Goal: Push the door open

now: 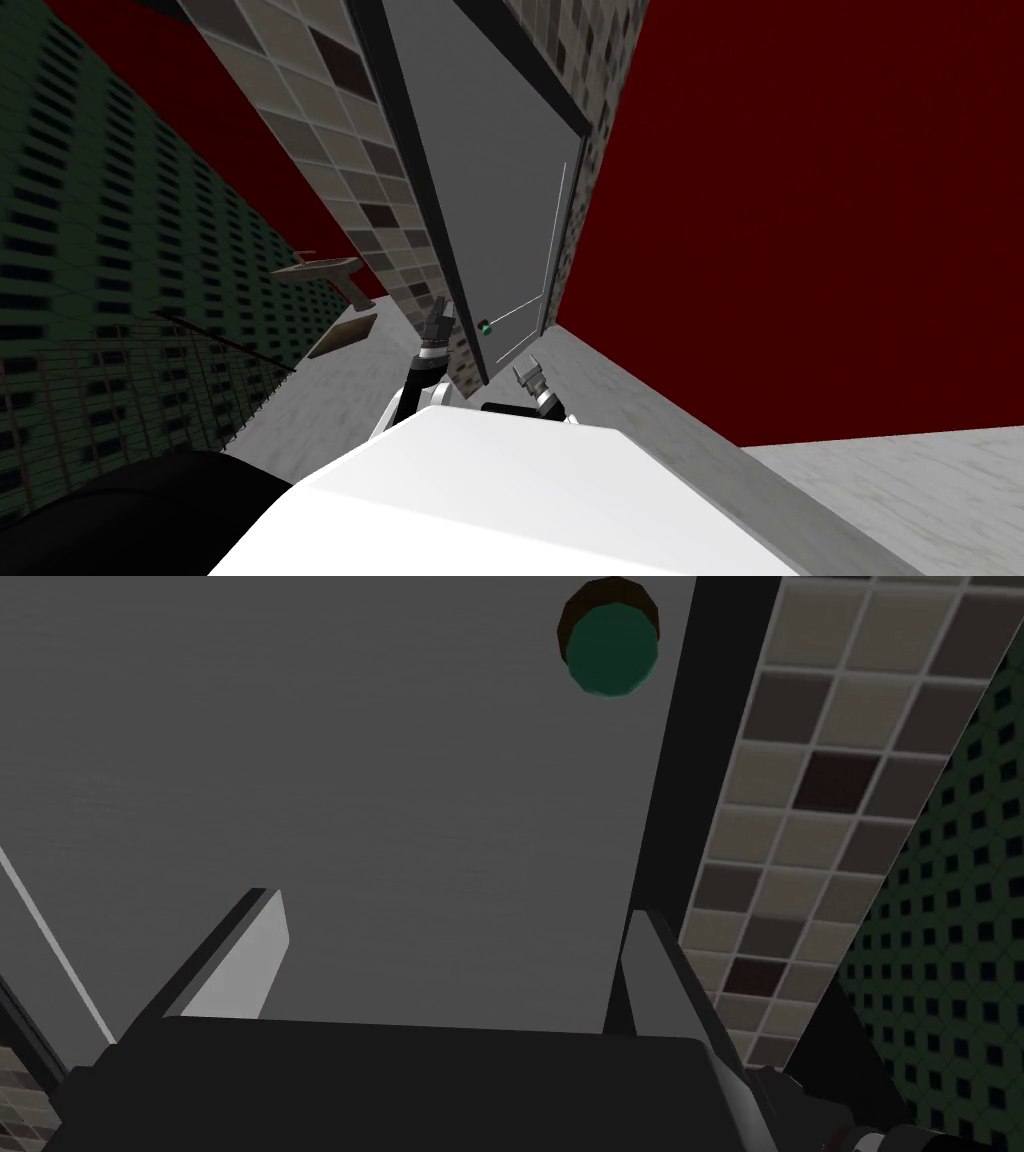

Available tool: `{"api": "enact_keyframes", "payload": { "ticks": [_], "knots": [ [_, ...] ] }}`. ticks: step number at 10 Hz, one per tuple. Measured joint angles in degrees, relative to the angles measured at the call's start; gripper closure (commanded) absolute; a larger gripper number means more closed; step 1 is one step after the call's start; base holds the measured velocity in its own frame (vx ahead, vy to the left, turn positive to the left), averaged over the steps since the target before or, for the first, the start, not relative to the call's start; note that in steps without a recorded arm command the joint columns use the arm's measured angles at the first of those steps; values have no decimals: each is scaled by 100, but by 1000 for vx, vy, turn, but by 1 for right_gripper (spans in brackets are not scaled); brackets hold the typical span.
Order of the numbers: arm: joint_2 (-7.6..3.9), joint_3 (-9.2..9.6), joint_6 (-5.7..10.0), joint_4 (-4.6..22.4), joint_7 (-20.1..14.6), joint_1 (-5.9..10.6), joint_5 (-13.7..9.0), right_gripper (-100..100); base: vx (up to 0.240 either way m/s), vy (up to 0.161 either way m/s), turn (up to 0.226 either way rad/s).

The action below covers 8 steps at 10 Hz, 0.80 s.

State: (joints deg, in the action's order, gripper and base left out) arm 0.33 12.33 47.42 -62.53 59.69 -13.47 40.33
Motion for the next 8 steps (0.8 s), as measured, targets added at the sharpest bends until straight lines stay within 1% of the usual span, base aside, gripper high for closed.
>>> {"api": "enact_keyframes", "payload": {
  "ticks": [1, 3, 4, 5, 6, 7, 8],
  "knots": [
    [39, 1, 43, 108, 89, 24, 57, -100, 200, 70, 130],
    [144, 7, 124, 330, 280, 86, 172, -100, 144, 121, 145],
    [177, 21, 141, 367, 334, 84, 218, -100, 108, 172, 98],
    [210, 37, 140, 379, 370, 77, 256, -100, 44, 81, 7],
    [216, 41, 139, 380, 377, 78, 260, -100, -5, -108, -19],
    [188, 5, 149, 435, 385, 120, 223, -100, -28, -184, 29],
    [151, -19, 149, 441, 383, 126, 194, -100, -37, -246, 59]
  ]
}}
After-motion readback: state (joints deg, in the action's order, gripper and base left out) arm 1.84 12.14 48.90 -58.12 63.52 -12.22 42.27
